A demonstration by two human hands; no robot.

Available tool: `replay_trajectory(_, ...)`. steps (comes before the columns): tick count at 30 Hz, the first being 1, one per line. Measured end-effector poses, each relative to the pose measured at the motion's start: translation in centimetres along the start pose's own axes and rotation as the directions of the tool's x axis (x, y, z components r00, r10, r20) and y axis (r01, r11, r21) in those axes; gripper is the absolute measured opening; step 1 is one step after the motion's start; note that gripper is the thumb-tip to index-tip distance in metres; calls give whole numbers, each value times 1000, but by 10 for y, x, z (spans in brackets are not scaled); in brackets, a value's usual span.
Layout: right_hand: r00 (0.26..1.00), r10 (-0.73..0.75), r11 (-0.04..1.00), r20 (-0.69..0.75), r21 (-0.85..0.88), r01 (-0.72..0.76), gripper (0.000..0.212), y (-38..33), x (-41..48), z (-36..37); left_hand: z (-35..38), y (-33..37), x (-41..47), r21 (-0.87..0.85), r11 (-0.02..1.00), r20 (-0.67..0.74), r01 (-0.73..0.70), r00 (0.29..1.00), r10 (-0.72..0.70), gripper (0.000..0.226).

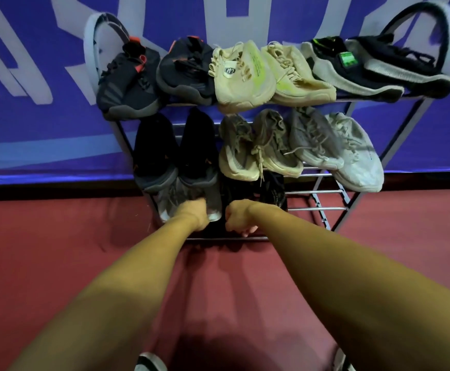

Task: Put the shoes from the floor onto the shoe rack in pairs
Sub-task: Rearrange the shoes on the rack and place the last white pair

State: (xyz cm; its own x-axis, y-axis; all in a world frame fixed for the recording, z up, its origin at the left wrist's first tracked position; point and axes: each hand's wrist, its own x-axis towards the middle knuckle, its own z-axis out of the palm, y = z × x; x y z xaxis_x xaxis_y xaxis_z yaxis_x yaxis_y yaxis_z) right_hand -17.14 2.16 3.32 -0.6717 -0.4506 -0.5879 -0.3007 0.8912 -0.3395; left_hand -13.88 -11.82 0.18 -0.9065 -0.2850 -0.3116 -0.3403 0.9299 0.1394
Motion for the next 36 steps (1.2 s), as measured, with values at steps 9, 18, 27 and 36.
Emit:
replay_trajectory(9, 997, 9, 989, -71, 146, 2, 35, 17, -27, -5, -16, 19, -31, -98, 993, -260, -69, 965, 41, 25)
replay_trajectory(18, 997, -51, 983, -51, 172, 59, 50, 14, -86, -2, -55, 38, -91, -110, 979, -209, -174, 967, 149, 16)
replay_trajectory(27, 995, -102, 967, 14, 237, 96, 67, 7, -136, -23, -112, 65, -143, -148, 944, -169, -295, 948, 270, 17)
replay_trajectory(36, 993, -73, 966, 95, 255, 46, 43, 32, -168, -46, -130, 69, -171, -110, 948, -140, -299, 949, 283, 27)
